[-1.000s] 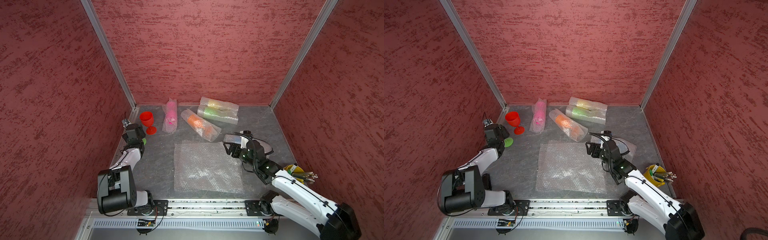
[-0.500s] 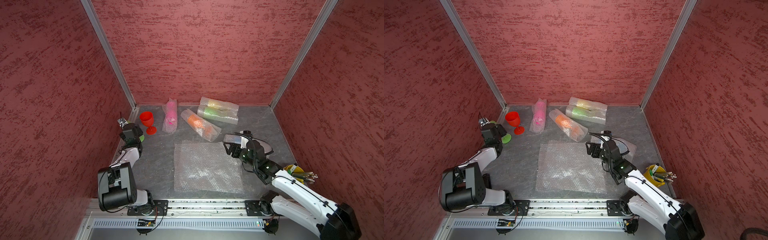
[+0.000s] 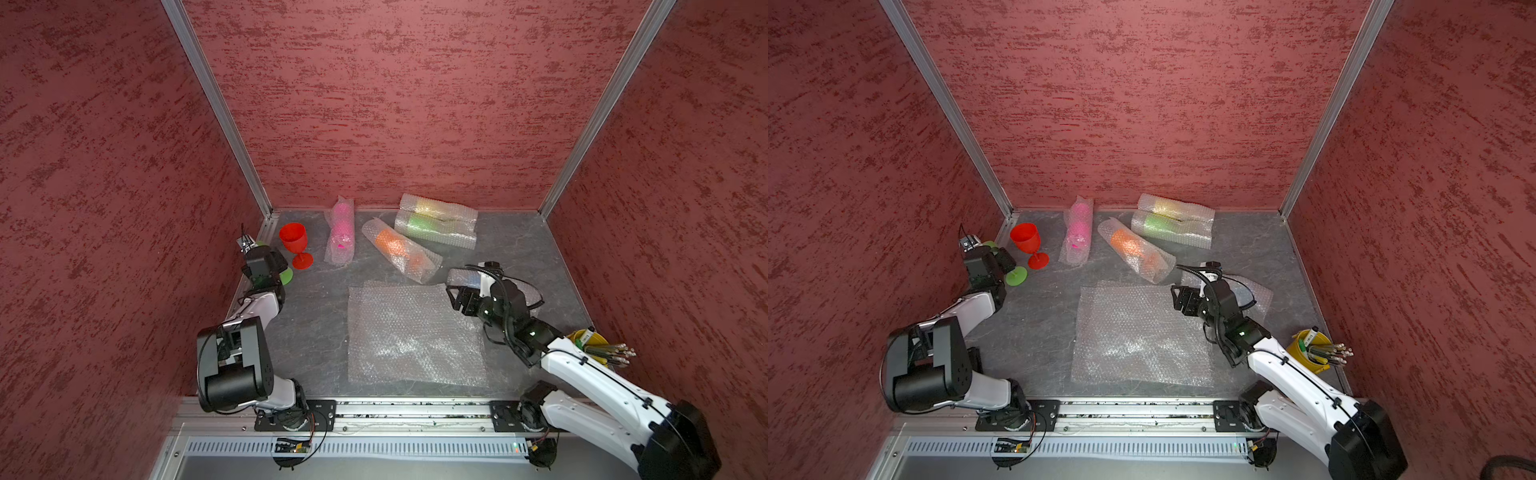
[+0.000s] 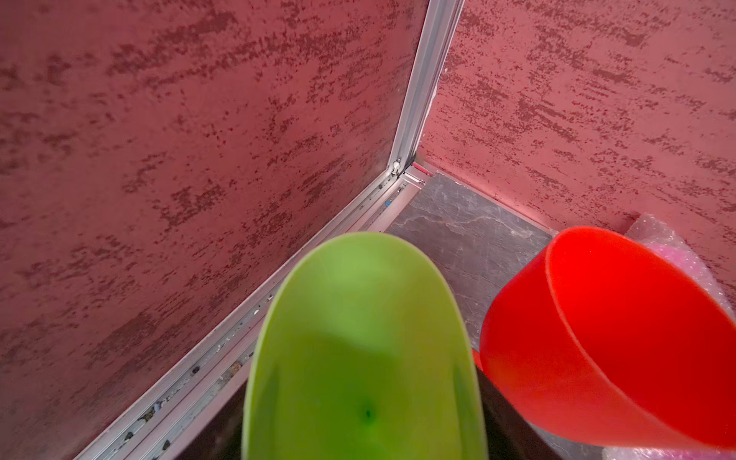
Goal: Unpack wine glasses from bubble wrap
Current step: Place the wine glass at the center of the board.
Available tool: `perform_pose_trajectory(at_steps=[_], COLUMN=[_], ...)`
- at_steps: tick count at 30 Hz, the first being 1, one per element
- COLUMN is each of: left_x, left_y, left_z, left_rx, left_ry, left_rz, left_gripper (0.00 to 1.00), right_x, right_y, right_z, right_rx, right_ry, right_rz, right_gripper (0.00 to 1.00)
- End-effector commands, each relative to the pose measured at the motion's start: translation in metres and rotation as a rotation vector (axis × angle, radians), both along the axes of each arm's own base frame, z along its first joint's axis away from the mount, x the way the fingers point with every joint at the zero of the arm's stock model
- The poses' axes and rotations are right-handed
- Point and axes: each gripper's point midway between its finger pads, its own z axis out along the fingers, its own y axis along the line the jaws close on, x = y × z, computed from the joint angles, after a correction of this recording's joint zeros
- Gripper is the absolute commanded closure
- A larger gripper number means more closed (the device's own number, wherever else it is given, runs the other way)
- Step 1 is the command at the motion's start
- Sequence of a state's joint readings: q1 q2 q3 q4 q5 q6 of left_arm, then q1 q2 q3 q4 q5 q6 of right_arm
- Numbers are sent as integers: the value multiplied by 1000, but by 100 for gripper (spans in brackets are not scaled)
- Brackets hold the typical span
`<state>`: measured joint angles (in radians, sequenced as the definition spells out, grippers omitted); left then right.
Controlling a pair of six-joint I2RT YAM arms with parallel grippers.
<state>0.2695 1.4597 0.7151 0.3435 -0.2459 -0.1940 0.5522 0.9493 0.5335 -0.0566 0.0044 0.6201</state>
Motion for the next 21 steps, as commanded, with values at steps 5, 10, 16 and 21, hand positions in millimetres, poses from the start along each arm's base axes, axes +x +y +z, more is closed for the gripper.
perform_pose_trajectory(at_steps=[5, 10, 16, 21], left_x=[10, 12, 10, 8], left_y=[-2, -4, -2, 0], left_z=[5, 2, 6, 18], left_rx=[1, 29, 39, 31], left_ry=[2, 41, 45, 21], left_rz=[-27, -34, -15, 5], left_gripper=[22, 13, 6, 4], right_x=[5, 7, 7, 7], right_y=[-6, -5, -5, -5], right_z=[0, 2, -3, -3], right_rx=[-22, -23, -20, -18], right_ry=[-17, -21, -14, -15], right_rz=[-29, -30, -30, -30], right_gripper=[19, 18, 18, 18])
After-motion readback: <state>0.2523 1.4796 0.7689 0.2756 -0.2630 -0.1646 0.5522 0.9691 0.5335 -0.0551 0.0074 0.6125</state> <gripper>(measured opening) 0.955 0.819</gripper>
